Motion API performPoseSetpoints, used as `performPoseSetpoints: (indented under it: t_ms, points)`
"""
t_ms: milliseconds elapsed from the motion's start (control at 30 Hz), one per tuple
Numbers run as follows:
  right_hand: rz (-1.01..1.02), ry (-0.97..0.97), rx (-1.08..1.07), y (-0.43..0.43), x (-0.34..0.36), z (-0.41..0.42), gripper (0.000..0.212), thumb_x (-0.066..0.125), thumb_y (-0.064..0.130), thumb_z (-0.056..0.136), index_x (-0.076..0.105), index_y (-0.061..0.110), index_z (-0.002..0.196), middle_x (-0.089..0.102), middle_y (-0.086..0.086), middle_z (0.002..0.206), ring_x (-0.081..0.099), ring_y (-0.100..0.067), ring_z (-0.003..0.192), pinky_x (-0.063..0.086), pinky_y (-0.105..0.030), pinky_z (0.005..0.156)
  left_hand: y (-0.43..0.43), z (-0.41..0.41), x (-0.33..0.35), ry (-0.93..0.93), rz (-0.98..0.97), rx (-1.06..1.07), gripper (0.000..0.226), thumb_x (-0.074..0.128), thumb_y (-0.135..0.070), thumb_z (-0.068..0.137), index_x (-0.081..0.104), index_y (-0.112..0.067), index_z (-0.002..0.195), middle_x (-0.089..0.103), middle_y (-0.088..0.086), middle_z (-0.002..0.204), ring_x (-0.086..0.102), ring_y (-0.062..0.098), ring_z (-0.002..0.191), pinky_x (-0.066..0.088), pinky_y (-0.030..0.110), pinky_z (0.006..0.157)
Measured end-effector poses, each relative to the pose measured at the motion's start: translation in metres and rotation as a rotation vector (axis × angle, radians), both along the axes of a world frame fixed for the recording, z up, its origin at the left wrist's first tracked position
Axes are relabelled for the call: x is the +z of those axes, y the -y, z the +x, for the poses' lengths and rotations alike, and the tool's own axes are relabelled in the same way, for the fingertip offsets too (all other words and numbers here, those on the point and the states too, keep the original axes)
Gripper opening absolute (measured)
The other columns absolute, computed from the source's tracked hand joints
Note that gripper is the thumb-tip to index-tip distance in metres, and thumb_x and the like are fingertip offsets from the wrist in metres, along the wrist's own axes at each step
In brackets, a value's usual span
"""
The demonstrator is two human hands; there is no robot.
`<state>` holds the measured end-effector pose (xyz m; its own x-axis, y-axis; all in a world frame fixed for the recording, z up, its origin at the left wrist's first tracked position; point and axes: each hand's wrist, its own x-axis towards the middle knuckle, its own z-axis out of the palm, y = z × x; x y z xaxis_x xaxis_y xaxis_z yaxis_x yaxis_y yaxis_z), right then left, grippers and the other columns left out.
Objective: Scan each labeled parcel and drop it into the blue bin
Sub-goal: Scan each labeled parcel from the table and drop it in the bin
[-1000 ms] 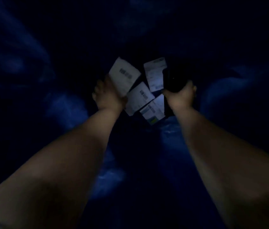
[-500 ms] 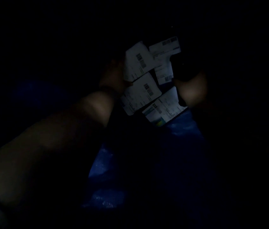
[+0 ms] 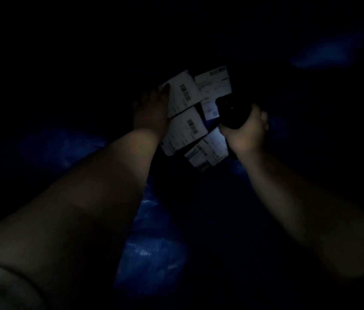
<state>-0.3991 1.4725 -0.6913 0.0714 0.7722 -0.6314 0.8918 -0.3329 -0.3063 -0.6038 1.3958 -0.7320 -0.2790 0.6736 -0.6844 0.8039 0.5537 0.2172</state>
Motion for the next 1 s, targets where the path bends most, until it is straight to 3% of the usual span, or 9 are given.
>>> performPoseSetpoints:
  t_ms: [133, 267, 467, 667, 767, 1000]
  points:
    - [-0.035, -0.017, -0.017, 0.007, 0.066, -0.028, 0.087, 0.084, 0.031, 0.074, 0.036, 0.019, 0.146, 0.038, -0.008, 0.14, 0.034, -0.03, 0.132, 0.043, -0.052, 0.105, -0.01, 0.004, 0.086, -0.112, -0.079, -0.11, 0.084, 0.062, -0.032, 0.095, 0.008, -0.025, 0.159, 0.018, 0.015, 0.161, 0.018, 0.036, 0.147, 0.017, 0.056, 0.117]
    - [-0.016, -0.026, -0.006, 0.008, 0.151, -0.049, 0.084, 0.082, 0.034, 0.073, 0.037, 0.021, 0.143, 0.038, -0.007, 0.139, 0.036, -0.031, 0.13, 0.039, -0.054, 0.105, -0.014, -0.003, 0.179, -0.194, 0.076, -0.129, 0.076, 0.065, -0.029, 0.089, 0.026, -0.02, 0.153, 0.034, 0.017, 0.151, 0.031, 0.038, 0.137, 0.025, 0.055, 0.113]
    - [0.085, -0.043, 0.009, 0.027, 0.309, -0.087, 0.089, 0.081, 0.036, 0.072, 0.035, 0.019, 0.146, 0.038, -0.01, 0.142, 0.035, -0.033, 0.132, 0.042, -0.056, 0.1, 0.005, -0.033, 0.34, -0.228, 0.12, -0.155, 0.073, 0.065, -0.04, 0.09, 0.029, -0.022, 0.15, 0.037, 0.014, 0.147, 0.038, 0.039, 0.128, 0.03, 0.052, 0.104]
    - [0.125, -0.142, 0.094, 0.042, 0.452, -0.077, 0.089, 0.082, 0.036, 0.074, 0.035, 0.02, 0.147, 0.036, -0.006, 0.145, 0.033, -0.029, 0.133, 0.039, -0.05, 0.106, 0.033, -0.035, 0.478, -0.282, 0.287, -0.165, 0.069, 0.067, -0.047, 0.086, 0.039, -0.025, 0.145, 0.042, 0.009, 0.142, 0.039, 0.037, 0.128, 0.028, 0.053, 0.107]
    - [0.162, -0.197, 0.174, 0.047, 0.517, -0.063, 0.092, 0.083, 0.035, 0.073, 0.034, 0.023, 0.15, 0.037, -0.004, 0.143, 0.034, -0.027, 0.133, 0.038, -0.046, 0.107, 0.035, -0.036, 0.537, -0.227, 0.355, -0.053, 0.067, 0.07, -0.05, 0.084, 0.044, -0.03, 0.143, 0.047, 0.004, 0.138, 0.041, 0.034, 0.126, 0.028, 0.051, 0.109]
    - [0.289, -0.236, 0.25, 0.05, 0.637, -0.044, 0.096, 0.085, 0.035, 0.071, 0.035, 0.021, 0.151, 0.04, -0.003, 0.141, 0.037, -0.024, 0.134, 0.036, -0.037, 0.108, 0.032, -0.026, 0.654, -0.213, 0.523, 0.033, 0.063, 0.069, -0.046, 0.085, 0.046, -0.031, 0.142, 0.05, 0.002, 0.135, 0.043, 0.03, 0.124, 0.032, 0.047, 0.102]
